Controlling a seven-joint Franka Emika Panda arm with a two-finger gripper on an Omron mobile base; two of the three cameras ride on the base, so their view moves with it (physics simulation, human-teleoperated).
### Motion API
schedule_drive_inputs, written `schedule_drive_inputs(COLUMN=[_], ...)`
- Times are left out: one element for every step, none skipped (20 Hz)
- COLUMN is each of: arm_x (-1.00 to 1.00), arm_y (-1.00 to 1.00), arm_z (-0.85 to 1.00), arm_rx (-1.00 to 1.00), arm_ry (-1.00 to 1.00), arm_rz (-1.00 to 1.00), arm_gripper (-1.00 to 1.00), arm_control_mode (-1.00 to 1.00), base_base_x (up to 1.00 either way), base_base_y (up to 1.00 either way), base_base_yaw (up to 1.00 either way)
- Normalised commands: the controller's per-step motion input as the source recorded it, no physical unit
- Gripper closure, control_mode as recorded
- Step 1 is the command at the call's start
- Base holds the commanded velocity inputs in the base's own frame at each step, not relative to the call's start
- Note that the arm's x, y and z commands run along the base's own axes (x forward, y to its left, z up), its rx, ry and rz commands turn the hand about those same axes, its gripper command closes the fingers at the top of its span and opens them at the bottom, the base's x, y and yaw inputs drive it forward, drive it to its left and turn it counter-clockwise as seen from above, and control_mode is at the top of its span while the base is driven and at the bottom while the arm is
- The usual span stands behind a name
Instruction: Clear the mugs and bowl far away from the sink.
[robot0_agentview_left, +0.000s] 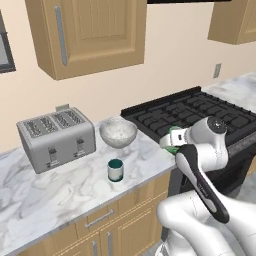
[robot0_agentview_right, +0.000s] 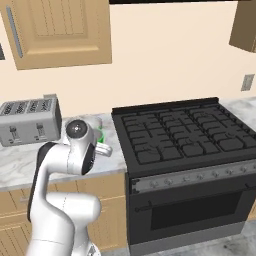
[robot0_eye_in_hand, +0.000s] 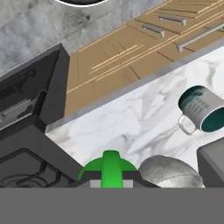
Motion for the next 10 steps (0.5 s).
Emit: schedule_drive_inputs(arm_x=[0.02,0.05,0.04,0.03,0.03,0.06,0.08,0.11,0.19,0.20], arm_y=[0.01,0.05,0.05,0.06,0.04,0.06,0.06,0.09,0.09,0.11], arm_z=[-0.09,-0.12,-0.10,-0.08,-0.06,-0.04,-0.04,-0.09,-0.10,-0.14], arm_rx=[0.00,0.00,0.00,0.00,0.00,0.00,0.00,0.00,0.00,0.00], arm_ry=[0.15,0.18,0.20,0.22,0.22,0.21,0.19,0.18,0.16,0.14], arm_rz=[0.20,0.20,0.21,0.22,0.22,0.22,0.21,0.19,0.16,0.11], arm_gripper=[1.00,1.00,1.00,1.00,1.00,1.00,1.00,1.00,1.00,1.00], arm_control_mode=[-1.00,-1.00,-1.00,-1.00,-1.00,-1.00,-1.00,-1.00,-1.00,-1.00], base_base_x=[0.00,0.00,0.00,0.00,0.00,0.00,0.00,0.00,0.00,0.00], base_base_y=[0.00,0.00,0.00,0.00,0.00,0.00,0.00,0.00,0.00,0.00], base_base_yaw=[0.00,0.00,0.00,0.00,0.00,0.00,0.00,0.00,0.00,0.00])
